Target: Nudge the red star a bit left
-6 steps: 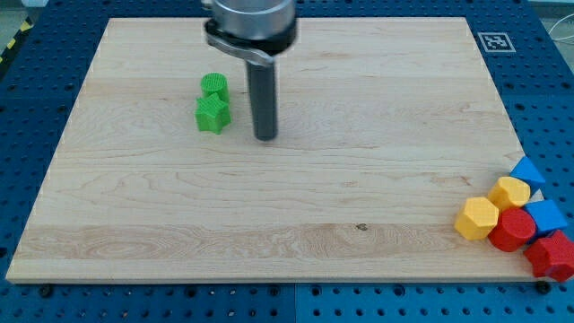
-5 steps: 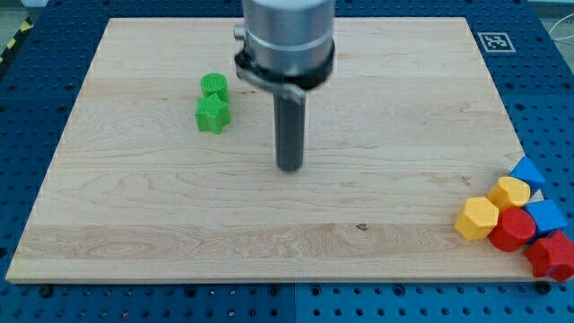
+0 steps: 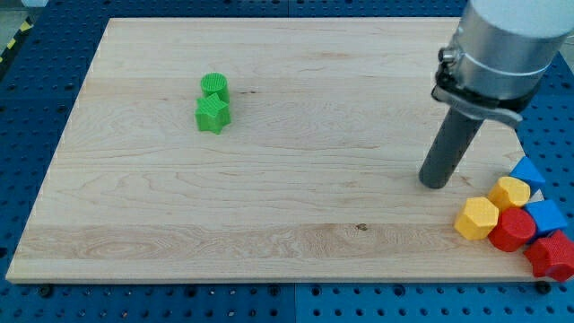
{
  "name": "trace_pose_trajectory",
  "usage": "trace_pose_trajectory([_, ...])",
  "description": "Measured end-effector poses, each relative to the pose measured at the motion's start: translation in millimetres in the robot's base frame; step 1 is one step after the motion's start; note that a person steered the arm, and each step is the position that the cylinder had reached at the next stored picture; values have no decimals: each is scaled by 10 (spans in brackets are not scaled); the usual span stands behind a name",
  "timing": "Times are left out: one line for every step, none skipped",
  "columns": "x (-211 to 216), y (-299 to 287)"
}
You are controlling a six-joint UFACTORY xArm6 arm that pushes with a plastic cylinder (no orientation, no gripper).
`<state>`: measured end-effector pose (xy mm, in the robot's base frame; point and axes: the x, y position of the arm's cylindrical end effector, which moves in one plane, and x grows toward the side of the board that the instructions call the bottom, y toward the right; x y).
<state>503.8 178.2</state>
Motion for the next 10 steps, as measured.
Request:
trace_pose_trajectory([-315,254])
trace_pose_trajectory([-492,819])
trace_pose_trajectory([-441,1671])
trace_pose_trajectory([-441,1671])
trace_pose_trajectory([-76,1644])
trace_pose_trajectory([383,1638])
trace_pose_trajectory([810,1654])
trace_pose_trajectory([933,1658])
trace_pose_trajectory([1124,1632])
trace_pose_trajectory([1097,1598])
